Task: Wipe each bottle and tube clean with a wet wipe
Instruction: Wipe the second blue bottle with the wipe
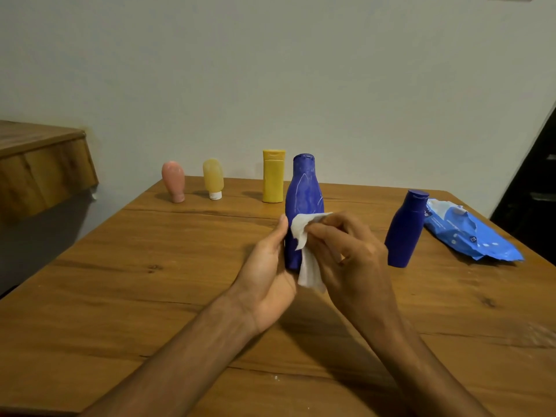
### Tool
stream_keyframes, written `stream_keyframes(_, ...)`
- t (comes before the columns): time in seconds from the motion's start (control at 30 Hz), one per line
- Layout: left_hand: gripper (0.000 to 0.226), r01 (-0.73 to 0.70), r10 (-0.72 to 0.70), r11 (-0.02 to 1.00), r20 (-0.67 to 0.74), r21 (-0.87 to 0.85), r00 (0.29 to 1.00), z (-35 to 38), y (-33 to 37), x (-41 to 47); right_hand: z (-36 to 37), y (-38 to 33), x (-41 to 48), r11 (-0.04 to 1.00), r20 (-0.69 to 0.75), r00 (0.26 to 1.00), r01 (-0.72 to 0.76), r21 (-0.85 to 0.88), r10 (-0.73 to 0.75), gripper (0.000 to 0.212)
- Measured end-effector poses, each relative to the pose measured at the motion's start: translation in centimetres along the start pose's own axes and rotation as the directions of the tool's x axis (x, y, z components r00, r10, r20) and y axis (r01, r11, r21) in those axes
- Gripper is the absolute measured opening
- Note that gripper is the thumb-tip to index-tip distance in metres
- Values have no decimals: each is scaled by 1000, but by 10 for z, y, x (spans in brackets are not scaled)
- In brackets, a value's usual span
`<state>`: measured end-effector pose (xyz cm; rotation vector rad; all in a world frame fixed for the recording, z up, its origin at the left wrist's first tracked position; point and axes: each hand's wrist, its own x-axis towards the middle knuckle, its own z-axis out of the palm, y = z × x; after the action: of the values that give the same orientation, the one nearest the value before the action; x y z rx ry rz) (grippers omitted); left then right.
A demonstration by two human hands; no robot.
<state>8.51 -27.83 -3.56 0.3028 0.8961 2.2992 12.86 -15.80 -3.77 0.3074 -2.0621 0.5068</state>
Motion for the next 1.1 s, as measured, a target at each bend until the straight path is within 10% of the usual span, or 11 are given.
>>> stream_keyframes(1.1,48,-78,66,942,47,326,997,-9,-20,5,-1,14,-2,973,-84,993,-97,-208,81,20)
